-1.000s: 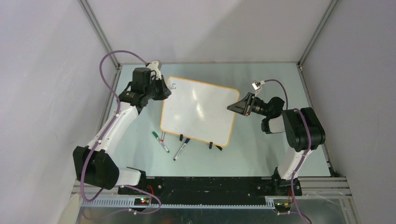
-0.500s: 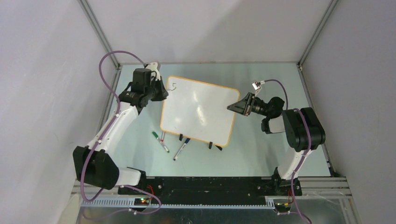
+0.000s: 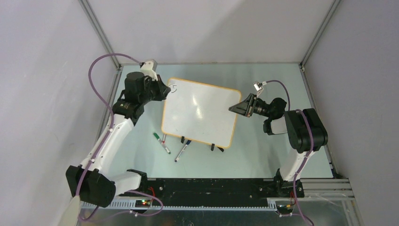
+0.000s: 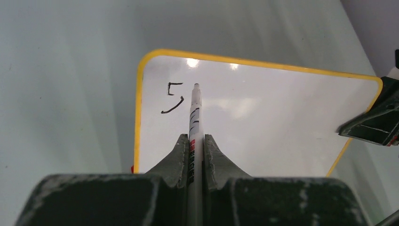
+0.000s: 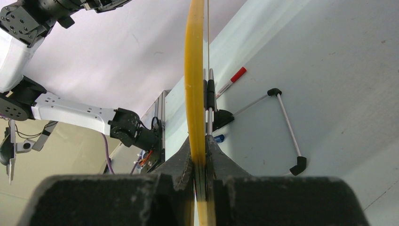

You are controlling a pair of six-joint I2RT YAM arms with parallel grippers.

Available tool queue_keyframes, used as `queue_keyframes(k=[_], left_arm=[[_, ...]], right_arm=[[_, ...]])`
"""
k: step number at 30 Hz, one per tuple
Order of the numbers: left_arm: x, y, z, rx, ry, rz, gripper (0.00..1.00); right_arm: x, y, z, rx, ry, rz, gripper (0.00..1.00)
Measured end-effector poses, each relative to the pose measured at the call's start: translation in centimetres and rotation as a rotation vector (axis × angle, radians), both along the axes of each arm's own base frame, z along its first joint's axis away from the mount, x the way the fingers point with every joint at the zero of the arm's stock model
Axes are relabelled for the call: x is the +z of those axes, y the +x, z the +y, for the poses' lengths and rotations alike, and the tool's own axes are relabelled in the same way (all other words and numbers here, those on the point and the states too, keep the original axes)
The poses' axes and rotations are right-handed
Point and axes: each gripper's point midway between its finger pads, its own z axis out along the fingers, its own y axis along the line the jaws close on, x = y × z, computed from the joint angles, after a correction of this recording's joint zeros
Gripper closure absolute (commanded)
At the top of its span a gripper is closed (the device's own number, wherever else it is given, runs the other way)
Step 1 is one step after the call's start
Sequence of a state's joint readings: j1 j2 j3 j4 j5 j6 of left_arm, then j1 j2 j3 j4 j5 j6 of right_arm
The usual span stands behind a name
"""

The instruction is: Write a sentence on the whiteboard

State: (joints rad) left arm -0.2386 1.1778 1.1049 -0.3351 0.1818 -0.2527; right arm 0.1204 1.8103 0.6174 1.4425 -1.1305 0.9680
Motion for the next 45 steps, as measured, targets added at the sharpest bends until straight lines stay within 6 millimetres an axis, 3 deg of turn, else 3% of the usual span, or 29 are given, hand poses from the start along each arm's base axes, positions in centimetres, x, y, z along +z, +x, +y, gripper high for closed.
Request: queue_keyframes(k=[7,14,18,25,29,34,38,42,45], left_arm=[[-0.2,0.1,-0.6,-0.027,-0.017,0.007,1.00],[-0.3,-0.2,-1.4,0.053,-0.122,0.075,1.00],[-1.0,-1.3,-1.9,0.089,-0.152,0.092,1.00],[-2.4,-2.7,-0.9,0.166,-0.204,0.076,1.00],[-2.7,-2.3,-1.1,0.168,-0.250,0.006,1.00],[-4.7,-1.0,-1.9,0.174,-0.240,-0.006,1.00],[-5.9,-1.1,-2.0,0.192,-0.219,-0.048,1.00],[-5.6,-1.6,-1.8,0.198,-0.257,-0.126,1.00],[-4.4,-1.4,-1.9,0.193,-0.284,-0.177,1.00]], right_arm=[[0.0,0.0,0.0,0.000,0.000,0.000,1.00],[0.0,0.0,0.0,0.000,0.000,0.000,1.00],[0.0,0.0,0.0,0.000,0.000,0.000,1.00],[0.0,0.0,0.0,0.000,0.000,0.000,1.00],[0.0,0.0,0.0,0.000,0.000,0.000,1.00],[0.0,0.0,0.0,0.000,0.000,0.000,1.00],[0.0,0.0,0.0,0.000,0.000,0.000,1.00],[0.0,0.0,0.0,0.000,0.001,0.003,1.00],[0.1,0.0,0.0,0.003,0.002,0.006,1.00]])
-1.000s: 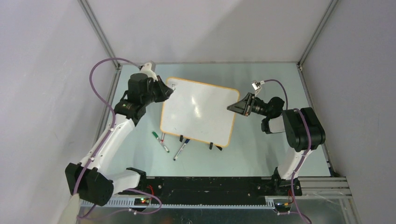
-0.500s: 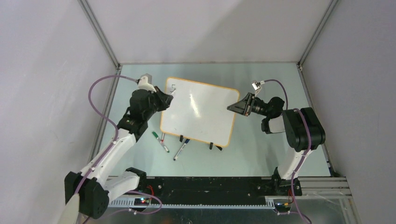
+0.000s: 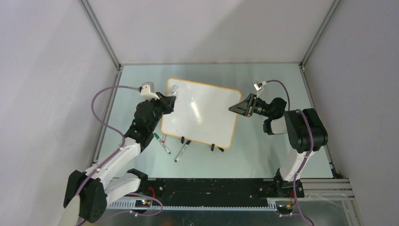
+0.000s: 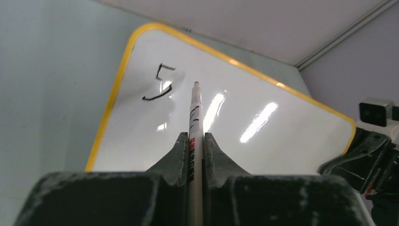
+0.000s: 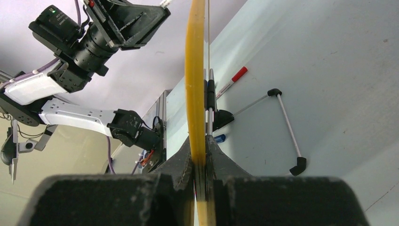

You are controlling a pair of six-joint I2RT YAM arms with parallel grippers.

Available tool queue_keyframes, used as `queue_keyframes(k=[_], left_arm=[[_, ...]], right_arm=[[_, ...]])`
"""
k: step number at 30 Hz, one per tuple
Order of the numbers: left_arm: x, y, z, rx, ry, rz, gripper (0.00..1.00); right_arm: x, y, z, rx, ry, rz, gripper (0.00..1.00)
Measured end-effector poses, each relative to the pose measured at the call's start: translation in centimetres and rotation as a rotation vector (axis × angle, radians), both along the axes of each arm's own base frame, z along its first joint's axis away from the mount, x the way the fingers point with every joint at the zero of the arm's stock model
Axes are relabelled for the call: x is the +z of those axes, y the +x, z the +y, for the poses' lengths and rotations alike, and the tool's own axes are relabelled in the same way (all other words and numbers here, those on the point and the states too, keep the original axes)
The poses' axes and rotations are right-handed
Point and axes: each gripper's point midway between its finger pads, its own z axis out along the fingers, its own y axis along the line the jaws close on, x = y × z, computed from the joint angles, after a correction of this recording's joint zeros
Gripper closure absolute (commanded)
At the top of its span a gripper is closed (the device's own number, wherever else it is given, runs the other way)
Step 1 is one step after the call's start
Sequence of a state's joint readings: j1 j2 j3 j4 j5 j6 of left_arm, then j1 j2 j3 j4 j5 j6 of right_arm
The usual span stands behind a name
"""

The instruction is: Write a sentence on the whiteboard

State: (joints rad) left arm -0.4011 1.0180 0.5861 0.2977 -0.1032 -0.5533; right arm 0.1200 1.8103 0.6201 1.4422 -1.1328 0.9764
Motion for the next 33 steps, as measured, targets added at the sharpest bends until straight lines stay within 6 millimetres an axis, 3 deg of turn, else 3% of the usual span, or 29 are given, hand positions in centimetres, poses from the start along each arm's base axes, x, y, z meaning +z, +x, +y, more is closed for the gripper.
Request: queue_keyframes(k=[3,11,20,33], left_arm=[[0.9,0.0,0.0,-0.002,-0.016,-0.055,1.00],[0.8,-0.9,0.3,-0.024,0.024,-0.107,1.00],[1.8,-1.0,-0.3,-0.062,0.047,-0.088,1.00],[-0.4,-0.3,-0.6,-0.065,0.094,0.035,1.00]], right_arm=[[0.0,0.0,0.0,0.002,0.000,0.000,1.00],[0.0,0.0,0.0,0.003,0.000,0.000,1.00],[0.0,-0.1,0.0,0.004,0.000,0.001,1.00],[0.0,-0.2,0.1,0.011,-0.001,0.003,1.00]])
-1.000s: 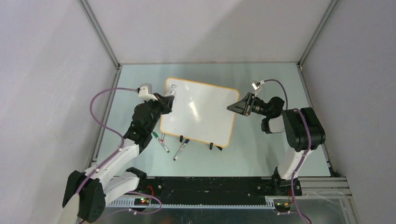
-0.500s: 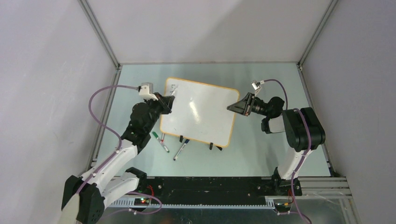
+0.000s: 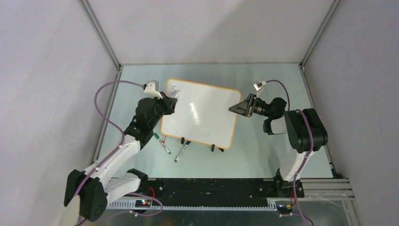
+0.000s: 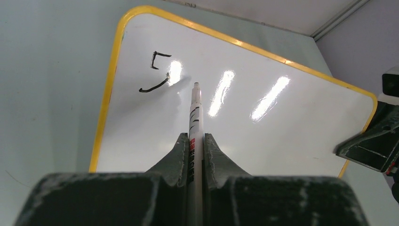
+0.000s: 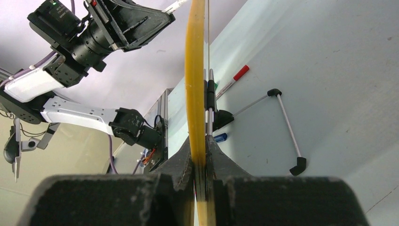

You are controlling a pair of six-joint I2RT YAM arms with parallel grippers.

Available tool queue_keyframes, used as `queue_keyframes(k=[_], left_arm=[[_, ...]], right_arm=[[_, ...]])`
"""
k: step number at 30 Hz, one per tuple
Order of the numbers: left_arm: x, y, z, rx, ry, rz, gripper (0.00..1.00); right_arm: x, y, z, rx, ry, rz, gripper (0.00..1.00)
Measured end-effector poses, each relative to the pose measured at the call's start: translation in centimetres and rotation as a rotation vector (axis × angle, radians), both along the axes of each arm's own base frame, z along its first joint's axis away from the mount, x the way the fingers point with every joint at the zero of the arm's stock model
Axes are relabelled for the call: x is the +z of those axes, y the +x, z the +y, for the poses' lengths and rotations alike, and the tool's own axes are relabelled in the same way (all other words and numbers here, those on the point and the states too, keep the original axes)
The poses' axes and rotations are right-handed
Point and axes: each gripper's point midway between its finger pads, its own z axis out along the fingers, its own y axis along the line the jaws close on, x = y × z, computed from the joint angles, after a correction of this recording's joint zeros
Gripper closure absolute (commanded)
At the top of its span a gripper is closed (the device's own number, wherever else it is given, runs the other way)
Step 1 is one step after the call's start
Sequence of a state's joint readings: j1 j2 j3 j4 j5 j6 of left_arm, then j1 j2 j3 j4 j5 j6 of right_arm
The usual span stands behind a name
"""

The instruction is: Write a sentence on the whiteboard

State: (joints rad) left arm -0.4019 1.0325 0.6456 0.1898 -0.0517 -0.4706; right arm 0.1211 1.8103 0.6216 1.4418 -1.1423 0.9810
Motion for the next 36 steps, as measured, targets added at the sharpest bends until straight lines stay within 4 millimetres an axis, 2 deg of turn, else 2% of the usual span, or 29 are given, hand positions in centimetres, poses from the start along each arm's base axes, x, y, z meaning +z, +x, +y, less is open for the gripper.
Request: queue_keyframes(k=[13,36], left_arm=[[-0.78,0.20,0.38,0.024,0.015,0.022,1.00],[-0.48,0.52,-0.49,-0.013,0.003,0.016,1.00]], right_arm=[[0.03,-0.07,0.06,0.003,0.003,0.011,1.00],[0.04,-0.07,0.06,0.003,0.003,0.011,1.00]])
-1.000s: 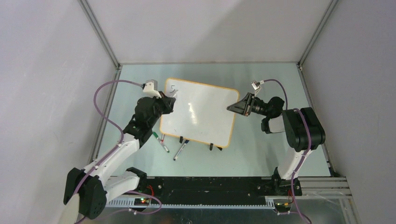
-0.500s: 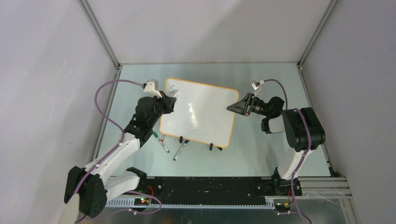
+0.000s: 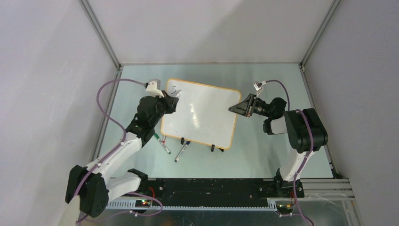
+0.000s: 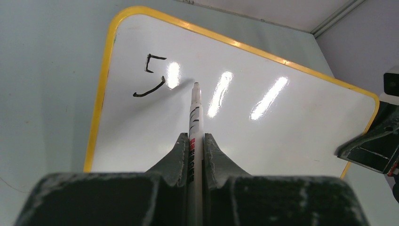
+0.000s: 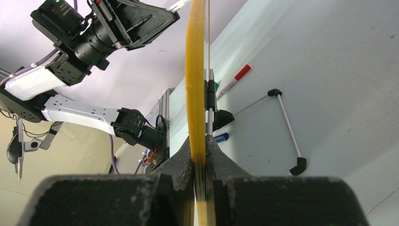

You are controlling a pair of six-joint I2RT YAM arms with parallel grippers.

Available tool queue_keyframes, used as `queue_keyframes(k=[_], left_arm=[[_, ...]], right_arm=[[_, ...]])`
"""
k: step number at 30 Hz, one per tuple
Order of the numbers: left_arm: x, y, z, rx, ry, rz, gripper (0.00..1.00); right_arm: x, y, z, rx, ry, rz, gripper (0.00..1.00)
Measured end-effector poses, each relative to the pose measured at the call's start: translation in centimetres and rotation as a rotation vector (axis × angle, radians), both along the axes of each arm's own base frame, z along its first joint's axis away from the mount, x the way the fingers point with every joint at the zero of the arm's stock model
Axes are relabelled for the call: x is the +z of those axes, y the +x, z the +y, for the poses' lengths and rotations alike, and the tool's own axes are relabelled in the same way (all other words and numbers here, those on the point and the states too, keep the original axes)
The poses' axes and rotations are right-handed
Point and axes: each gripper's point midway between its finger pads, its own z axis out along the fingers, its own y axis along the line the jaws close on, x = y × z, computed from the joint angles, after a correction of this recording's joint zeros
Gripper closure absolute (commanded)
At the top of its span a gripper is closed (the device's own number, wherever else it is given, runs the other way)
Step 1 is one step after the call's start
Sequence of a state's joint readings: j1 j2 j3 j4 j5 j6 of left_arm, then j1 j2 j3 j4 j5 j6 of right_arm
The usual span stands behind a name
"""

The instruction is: Write a sentence on the whiteboard

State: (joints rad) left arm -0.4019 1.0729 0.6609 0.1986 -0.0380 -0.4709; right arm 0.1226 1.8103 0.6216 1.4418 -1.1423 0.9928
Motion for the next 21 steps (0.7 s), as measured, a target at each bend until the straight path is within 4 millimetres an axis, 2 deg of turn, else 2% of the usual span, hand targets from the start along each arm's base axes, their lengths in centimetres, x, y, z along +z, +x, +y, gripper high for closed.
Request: queue_keyframes(k=[21], left_arm=[[-0.46,0.34,0.27,0.021,0.018,0.028,1.00]], right_arm=[[0.01,0.00,0.00,0.000,0.000,0.001,1.00]])
